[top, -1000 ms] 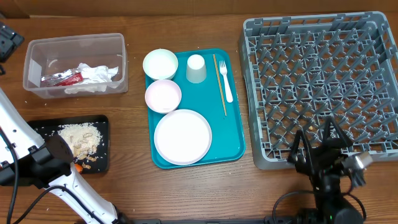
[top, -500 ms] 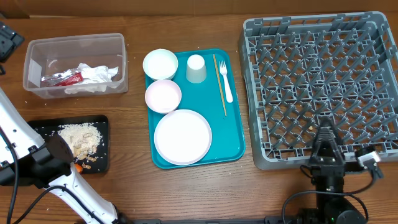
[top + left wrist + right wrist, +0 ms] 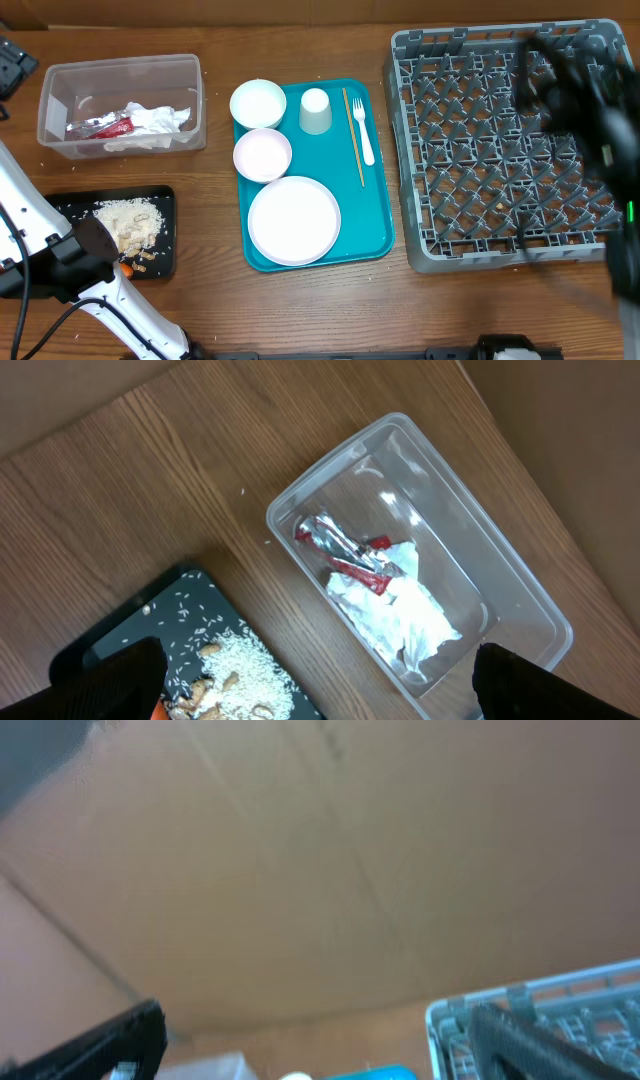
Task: Sort waste into correct bins and load items into the dishwasher rack
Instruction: 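Raise the right arm from the rack toward the teal tray, then lower the right gripper over the white plastic fork on the tray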
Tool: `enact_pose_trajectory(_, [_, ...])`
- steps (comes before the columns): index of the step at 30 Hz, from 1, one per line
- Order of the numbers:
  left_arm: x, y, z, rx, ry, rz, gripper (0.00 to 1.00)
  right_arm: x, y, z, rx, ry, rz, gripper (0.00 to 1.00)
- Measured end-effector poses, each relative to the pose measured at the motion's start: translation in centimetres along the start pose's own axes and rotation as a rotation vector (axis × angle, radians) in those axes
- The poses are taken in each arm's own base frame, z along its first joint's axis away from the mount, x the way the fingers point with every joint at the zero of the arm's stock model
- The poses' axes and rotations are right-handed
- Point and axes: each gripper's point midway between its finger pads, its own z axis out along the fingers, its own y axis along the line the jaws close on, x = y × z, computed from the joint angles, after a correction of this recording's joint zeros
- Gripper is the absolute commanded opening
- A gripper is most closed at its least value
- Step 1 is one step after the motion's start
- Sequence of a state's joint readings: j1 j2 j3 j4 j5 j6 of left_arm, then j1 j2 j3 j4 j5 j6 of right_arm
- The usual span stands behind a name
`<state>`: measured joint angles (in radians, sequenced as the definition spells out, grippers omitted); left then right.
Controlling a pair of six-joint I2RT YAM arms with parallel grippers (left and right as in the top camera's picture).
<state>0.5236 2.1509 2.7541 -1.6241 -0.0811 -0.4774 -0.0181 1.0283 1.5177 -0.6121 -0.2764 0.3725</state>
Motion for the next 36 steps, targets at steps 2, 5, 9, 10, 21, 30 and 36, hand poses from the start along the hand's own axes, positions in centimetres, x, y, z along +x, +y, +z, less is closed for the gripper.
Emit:
enact_pose_trajectory(2, [0.0,0.0,0.0,0.001,-0.001,0.000,1.00,1.2,0.7,6.1,-0.019,0.172,-0.064,1.00])
enact_pose_trajectory(5, [0.0,0.0,0.0,0.001,0.001,-0.003,1.00,4.9,1.6,12.7,-0.054,0.333,-0.131,1.00])
enact_pose_trajectory(9, [0.0,0.0,0.0,0.001,0.001,-0.003,1.00,12.9,0.8,18.8,-0.060,0.543,-0.158,1.00])
enact_pose_trajectory(10, [0.0,0.0,0.0,0.001,0.001,-0.003,1.00,15.1,0.4,19.7,-0.052,0.598,-0.159,1.00])
enact_pose_trajectory(21, [0.0,0.0,0.0,0.001,0.000,-0.003,1.00,34.6,-1.5,20.4,0.061,1.118,-0.221,1.00])
enact_pose_trajectory(30, [0.0,0.0,0.0,0.001,0.000,-0.003,1.00,44.9,-1.5,18.7,0.096,1.358,-0.303,1.00])
enact_pose_trajectory(36, [0.0,0.0,0.0,0.001,0.000,-0.003,1.00,46.4,-4.0,18.8,0.197,1.376,-0.380,1.00])
